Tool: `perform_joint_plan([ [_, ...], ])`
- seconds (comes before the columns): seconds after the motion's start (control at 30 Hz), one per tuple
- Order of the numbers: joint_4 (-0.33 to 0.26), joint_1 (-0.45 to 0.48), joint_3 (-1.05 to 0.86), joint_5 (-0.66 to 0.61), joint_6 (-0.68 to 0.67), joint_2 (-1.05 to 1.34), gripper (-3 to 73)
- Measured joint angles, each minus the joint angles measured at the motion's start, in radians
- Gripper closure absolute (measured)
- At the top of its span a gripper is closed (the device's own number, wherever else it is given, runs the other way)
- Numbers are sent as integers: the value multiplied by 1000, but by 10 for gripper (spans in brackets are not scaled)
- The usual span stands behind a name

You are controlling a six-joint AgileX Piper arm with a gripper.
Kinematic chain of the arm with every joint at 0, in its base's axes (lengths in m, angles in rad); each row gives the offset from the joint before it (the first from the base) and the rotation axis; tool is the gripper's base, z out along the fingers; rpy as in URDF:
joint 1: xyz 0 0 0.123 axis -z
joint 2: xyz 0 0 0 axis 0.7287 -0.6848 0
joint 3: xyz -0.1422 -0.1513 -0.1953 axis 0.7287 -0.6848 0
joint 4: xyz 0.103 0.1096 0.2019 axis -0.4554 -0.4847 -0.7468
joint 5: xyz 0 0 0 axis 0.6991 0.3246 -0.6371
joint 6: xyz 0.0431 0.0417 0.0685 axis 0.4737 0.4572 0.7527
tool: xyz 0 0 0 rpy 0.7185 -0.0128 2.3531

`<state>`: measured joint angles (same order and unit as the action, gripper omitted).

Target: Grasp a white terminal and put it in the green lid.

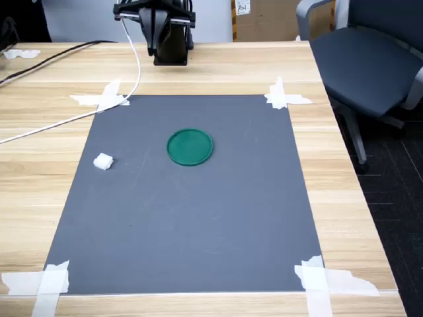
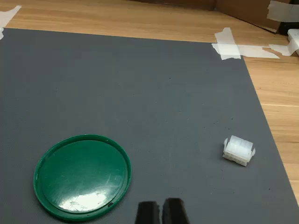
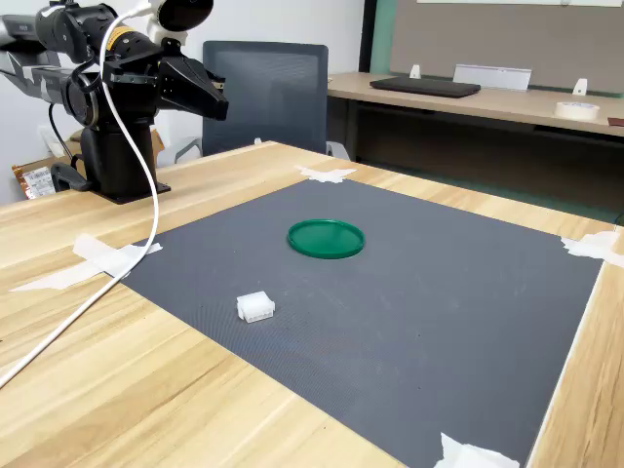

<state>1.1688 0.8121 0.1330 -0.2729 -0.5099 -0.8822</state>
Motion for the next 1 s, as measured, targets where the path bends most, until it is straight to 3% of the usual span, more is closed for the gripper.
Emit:
perform_joint_plan([
  [1.0, 0, 0, 0, 41, 0, -14, 724],
])
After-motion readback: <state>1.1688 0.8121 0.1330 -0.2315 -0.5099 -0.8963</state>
